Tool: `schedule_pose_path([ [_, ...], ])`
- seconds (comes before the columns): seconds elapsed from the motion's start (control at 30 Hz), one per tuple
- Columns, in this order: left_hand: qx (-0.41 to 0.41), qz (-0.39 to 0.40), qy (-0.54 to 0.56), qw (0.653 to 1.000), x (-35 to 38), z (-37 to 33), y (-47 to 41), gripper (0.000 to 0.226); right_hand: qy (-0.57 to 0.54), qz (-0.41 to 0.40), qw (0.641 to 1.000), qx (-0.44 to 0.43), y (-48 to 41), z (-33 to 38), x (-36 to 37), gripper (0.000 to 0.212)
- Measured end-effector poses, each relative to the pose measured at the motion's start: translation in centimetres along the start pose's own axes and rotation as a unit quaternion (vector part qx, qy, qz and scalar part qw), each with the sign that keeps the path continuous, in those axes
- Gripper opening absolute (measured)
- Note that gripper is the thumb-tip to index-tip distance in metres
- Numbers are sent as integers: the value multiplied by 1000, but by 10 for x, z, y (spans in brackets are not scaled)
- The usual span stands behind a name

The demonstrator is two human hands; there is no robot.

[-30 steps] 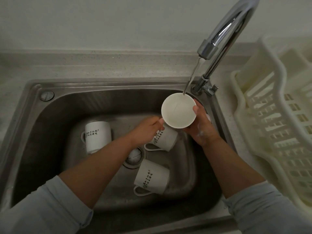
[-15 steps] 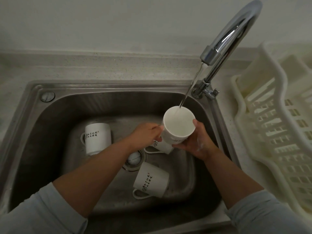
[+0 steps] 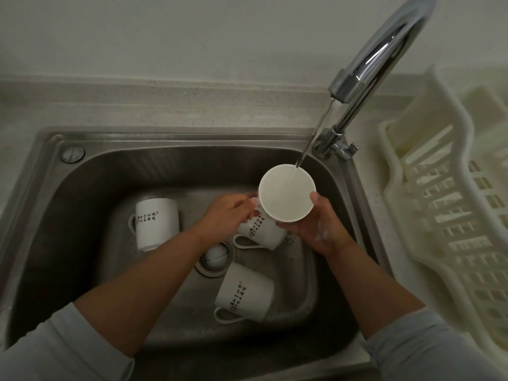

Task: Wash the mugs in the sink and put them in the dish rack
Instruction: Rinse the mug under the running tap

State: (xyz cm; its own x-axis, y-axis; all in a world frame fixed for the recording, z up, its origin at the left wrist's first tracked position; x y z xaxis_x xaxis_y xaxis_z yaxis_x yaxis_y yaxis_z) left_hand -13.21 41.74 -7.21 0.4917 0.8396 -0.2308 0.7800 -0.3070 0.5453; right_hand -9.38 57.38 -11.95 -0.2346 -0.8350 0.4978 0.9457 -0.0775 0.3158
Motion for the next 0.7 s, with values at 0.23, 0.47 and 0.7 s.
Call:
schedule_pose_path([
  [0.23, 27, -12, 28, 999, 6, -2, 1, 36, -20, 27, 999, -19, -2, 14, 5, 113],
  [0.47, 59, -29, 12, 998, 0, -3, 4, 37, -26, 44, 998, -37, -1, 16, 9, 109],
  [0.7, 57, -35, 18, 998, -4, -7, 3, 38, 1, 19, 1000, -15, -5, 14, 11, 111],
])
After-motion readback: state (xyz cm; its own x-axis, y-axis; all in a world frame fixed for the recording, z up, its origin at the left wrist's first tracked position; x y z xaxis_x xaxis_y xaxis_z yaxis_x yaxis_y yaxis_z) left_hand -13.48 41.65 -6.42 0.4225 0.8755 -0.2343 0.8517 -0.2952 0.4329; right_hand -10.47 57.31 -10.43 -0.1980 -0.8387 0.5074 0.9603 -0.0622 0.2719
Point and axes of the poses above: each hand's wrist, its own y-axis away from the middle knuckle, its own x-axis out of the palm, z = x × y, the point moved 9 cm from there along -y, towards the middle knuckle, and after that the axes turned 13 degrees about -x, right-handed, at the moved point
